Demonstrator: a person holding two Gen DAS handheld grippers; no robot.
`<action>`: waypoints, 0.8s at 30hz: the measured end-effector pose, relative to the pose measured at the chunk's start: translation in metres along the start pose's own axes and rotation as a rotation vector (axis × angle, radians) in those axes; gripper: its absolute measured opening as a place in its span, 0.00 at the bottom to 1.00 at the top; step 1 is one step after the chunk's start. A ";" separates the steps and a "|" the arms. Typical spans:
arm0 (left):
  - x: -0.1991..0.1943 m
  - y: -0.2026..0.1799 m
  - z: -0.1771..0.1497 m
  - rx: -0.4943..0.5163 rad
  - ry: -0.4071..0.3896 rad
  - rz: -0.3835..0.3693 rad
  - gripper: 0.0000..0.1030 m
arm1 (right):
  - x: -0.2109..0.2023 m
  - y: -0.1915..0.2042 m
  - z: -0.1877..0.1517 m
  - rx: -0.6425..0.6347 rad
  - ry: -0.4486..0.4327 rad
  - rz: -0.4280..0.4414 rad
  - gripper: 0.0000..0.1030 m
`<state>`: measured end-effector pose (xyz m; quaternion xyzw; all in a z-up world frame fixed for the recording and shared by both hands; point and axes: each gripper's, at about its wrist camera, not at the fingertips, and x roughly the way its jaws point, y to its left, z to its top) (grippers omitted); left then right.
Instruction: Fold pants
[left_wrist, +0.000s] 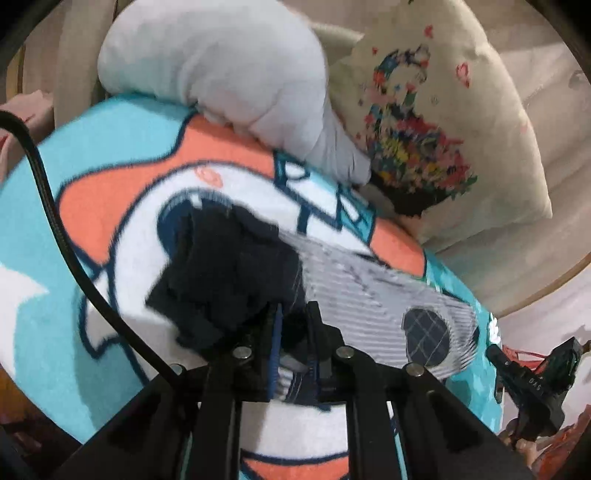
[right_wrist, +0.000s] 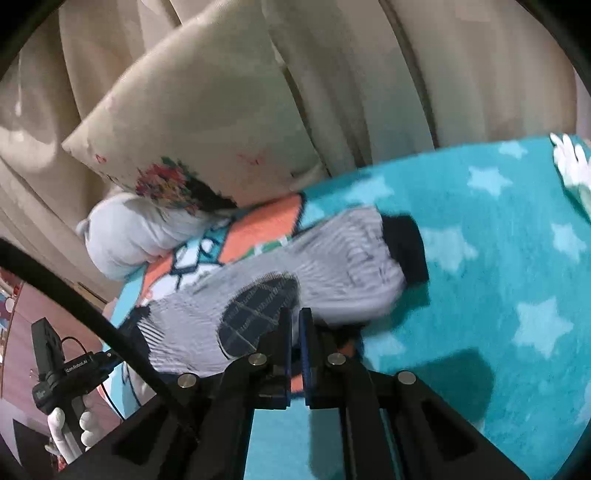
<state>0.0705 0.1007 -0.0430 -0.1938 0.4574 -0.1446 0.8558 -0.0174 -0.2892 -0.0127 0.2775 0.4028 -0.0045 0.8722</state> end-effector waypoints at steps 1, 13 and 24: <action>-0.001 -0.001 0.005 0.000 -0.007 0.003 0.11 | -0.001 0.002 0.006 -0.004 -0.010 -0.004 0.04; -0.017 -0.009 -0.002 0.088 -0.042 0.028 0.51 | 0.030 0.074 -0.022 -0.442 0.173 0.118 0.54; -0.026 0.012 -0.014 0.018 -0.028 -0.008 0.54 | 0.089 0.142 -0.086 -0.856 0.182 0.070 0.24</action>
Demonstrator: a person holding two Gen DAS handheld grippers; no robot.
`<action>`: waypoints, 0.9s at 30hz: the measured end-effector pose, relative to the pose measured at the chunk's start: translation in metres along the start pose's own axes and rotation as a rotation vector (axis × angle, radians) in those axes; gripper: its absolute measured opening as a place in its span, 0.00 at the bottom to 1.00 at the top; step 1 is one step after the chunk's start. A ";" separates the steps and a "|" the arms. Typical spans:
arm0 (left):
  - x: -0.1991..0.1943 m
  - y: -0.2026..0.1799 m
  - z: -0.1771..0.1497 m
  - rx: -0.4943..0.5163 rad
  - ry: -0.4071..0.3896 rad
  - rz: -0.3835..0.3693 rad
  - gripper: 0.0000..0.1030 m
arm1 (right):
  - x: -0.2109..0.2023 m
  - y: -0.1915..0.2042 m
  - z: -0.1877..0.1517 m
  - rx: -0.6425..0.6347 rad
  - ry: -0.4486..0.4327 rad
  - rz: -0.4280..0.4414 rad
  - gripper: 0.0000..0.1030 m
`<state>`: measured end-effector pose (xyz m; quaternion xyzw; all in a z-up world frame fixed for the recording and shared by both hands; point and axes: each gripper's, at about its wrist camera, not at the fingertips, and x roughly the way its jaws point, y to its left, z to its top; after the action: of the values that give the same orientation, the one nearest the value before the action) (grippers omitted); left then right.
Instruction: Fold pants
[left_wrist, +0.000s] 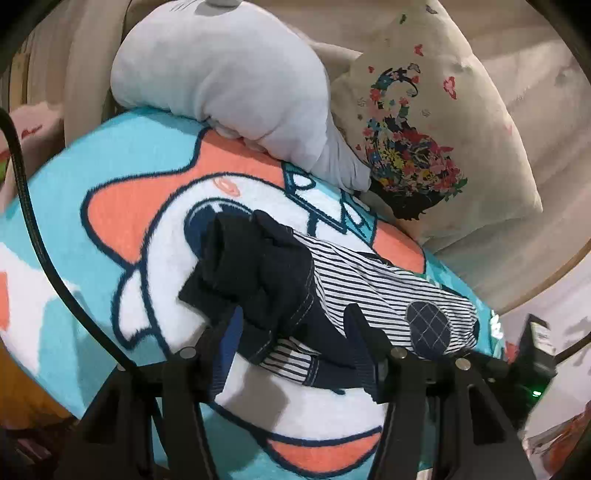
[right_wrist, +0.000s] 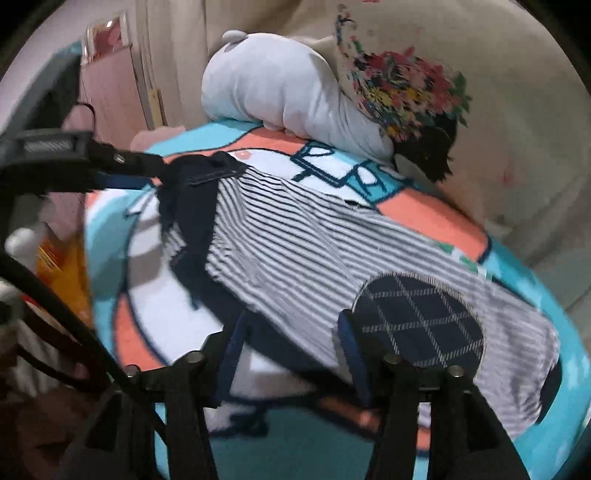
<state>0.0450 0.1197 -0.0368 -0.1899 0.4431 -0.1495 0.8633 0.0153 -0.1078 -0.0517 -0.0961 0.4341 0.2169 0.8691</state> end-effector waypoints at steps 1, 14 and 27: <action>0.001 0.000 -0.001 -0.007 0.006 -0.010 0.54 | 0.005 0.000 0.001 0.001 0.020 0.004 0.04; 0.051 -0.022 -0.012 -0.079 0.154 -0.174 0.65 | -0.041 -0.016 0.041 0.094 -0.107 -0.016 0.01; 0.083 -0.015 0.005 -0.133 0.172 -0.160 0.49 | -0.013 0.010 0.017 -0.024 -0.007 0.058 0.42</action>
<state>0.0942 0.0721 -0.0857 -0.2681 0.5080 -0.2038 0.7928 0.0158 -0.0964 -0.0304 -0.0935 0.4309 0.2475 0.8627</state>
